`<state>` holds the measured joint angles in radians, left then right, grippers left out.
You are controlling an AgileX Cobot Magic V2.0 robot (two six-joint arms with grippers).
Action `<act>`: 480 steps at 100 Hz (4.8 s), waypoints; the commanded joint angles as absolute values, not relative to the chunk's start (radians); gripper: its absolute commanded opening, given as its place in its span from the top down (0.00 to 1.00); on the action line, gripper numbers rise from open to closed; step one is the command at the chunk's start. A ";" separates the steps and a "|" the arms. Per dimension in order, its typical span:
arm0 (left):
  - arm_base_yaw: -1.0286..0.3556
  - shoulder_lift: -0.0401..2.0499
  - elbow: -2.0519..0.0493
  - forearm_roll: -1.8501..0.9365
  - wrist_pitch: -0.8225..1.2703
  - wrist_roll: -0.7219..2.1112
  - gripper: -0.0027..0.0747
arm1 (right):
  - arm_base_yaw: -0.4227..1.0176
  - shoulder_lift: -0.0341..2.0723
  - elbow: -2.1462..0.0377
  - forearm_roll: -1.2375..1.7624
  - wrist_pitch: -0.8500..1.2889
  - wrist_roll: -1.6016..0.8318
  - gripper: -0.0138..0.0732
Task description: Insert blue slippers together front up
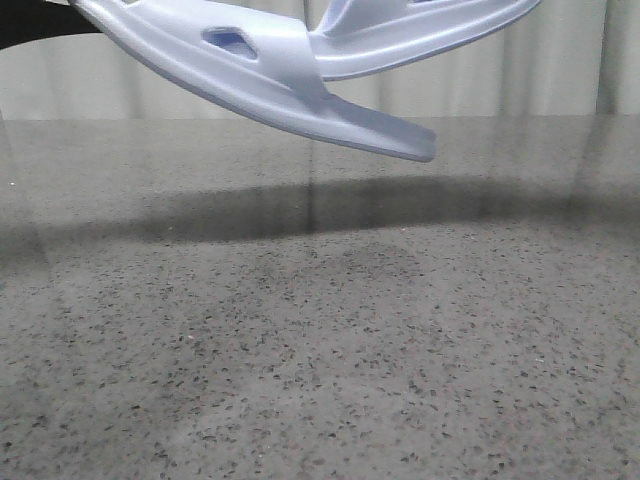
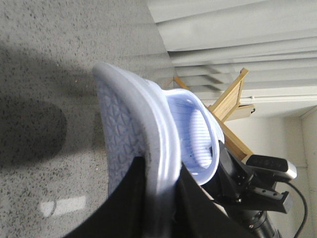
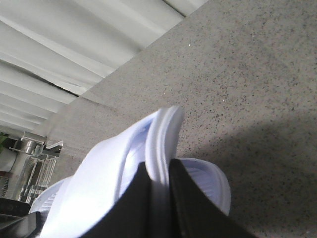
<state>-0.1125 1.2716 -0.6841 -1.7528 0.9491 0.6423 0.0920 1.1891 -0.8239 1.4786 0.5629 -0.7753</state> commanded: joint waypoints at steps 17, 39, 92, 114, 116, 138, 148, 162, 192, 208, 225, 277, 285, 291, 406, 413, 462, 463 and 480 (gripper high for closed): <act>-0.040 1.246 -0.717 -1.861 1.227 0.636 0.93 | 0.119 1.118 -0.856 1.475 0.688 -0.845 0.74; -0.019 1.248 -0.717 -1.861 1.220 0.636 0.93 | 0.119 1.023 -0.856 1.422 0.566 -0.903 0.61; -0.019 1.248 -0.717 -1.825 1.132 0.636 0.93 | 0.119 0.753 -0.856 1.239 0.252 -0.934 0.41; -0.019 1.248 -0.717 -1.784 1.101 0.636 0.93 | 0.119 0.733 -0.856 1.233 0.245 -0.934 0.38; -0.019 1.248 -0.717 -1.773 1.093 0.636 0.93 | 0.119 0.733 -0.856 1.233 0.245 -0.934 0.38; -0.019 1.248 -0.679 -1.761 1.079 0.631 0.93 | 0.119 0.733 -0.851 1.233 0.245 -0.934 0.38; -0.019 1.251 -0.650 -1.759 1.075 0.642 0.93 | 0.119 0.733 -0.851 1.233 0.245 -0.934 0.38; -0.019 1.299 -0.625 -1.756 1.109 0.668 0.93 | 0.119 0.733 -0.851 1.233 0.245 -0.934 0.38; -0.019 1.388 -0.617 -1.796 1.155 0.742 0.93 | 0.119 0.733 -0.851 1.233 0.255 -0.934 0.38; -0.019 1.428 -0.617 -1.794 1.152 0.764 0.93 | 0.119 0.733 -0.851 1.233 0.255 -0.934 0.38; -0.019 1.455 -0.617 -1.792 1.152 0.786 0.93 | 0.119 0.733 -0.851 1.233 0.262 -0.934 0.38; -0.019 1.455 -0.617 -1.788 1.116 0.815 0.93 | 0.119 0.733 -0.851 1.233 0.274 -0.934 0.38; -0.019 1.455 -0.617 -1.788 1.120 0.815 0.92 | 0.119 0.733 -0.851 1.233 0.274 -0.934 0.38; -0.019 1.455 -0.617 -1.788 1.122 0.815 0.87 | 0.119 0.733 -0.851 1.233 0.274 -0.934 0.38; -0.017 1.455 -0.717 -1.784 0.880 1.007 0.52 | 0.119 0.733 -0.851 1.233 0.327 -0.934 0.38; -0.010 1.455 -0.717 -1.773 0.886 1.007 0.52 | 0.119 0.733 -0.851 1.233 0.327 -0.934 0.38; 0.266 1.302 -0.717 -1.746 0.888 1.197 0.52 | 0.119 0.733 -0.838 1.190 0.298 -0.934 0.38; 0.270 1.298 -0.717 -1.744 0.885 1.202 0.52 | 0.119 0.733 -0.838 1.188 0.296 -0.934 0.38; 0.310 1.162 -0.717 -1.689 0.772 1.337 0.53 | 0.119 0.733 -0.804 1.047 0.221 -0.934 0.38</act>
